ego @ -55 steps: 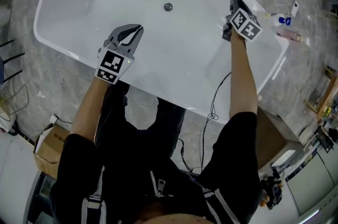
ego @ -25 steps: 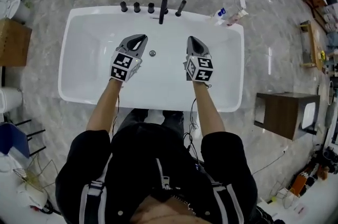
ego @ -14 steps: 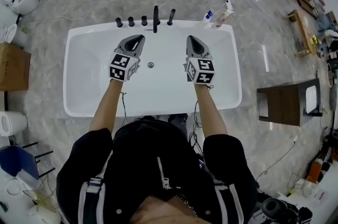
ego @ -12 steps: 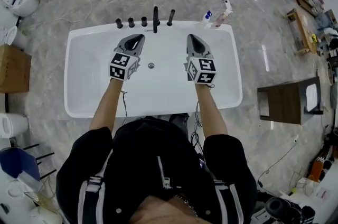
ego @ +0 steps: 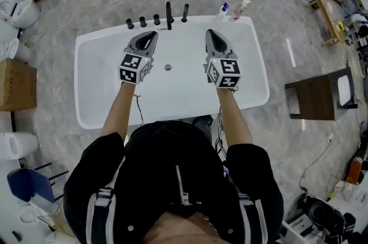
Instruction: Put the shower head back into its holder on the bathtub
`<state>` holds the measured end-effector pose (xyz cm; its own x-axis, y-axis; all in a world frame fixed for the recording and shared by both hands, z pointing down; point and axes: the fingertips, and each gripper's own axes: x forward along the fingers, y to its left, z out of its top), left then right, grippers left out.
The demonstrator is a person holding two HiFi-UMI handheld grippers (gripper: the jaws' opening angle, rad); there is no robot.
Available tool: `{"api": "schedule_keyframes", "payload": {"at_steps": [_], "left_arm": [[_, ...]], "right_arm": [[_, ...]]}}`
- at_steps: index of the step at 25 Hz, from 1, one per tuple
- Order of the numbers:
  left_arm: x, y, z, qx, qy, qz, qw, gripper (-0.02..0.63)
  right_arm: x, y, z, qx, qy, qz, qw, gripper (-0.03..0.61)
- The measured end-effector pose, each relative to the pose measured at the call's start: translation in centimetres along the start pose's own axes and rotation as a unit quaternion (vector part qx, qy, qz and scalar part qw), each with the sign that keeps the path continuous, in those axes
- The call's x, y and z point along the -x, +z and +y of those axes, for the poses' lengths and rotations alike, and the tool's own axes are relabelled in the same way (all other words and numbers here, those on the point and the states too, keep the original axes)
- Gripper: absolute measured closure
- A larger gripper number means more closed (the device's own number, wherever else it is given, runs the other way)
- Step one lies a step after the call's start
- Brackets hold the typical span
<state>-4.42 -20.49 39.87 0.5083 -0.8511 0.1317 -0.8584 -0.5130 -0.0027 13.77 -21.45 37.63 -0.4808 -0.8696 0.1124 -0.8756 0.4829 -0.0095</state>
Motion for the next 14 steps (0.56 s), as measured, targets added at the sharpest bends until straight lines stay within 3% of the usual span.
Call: {"api": "schedule_keyframes", "payload": {"at_steps": [8, 14], "left_arm": [[0.4, -0.5, 0.1, 0.007, -0.006, 0.002, 1.0000, 0.581], [0.1, -1.9, -1.4, 0.018, -0.016, 0.008, 0.9997, 0.581]], "right_arm": [[0.8, -1.0, 0.4, -0.006, -0.004, 0.011, 1.000, 0.571], [2.3, -2.1, 0.7, 0.016, -0.004, 0.028, 0.999, 0.571]]}}
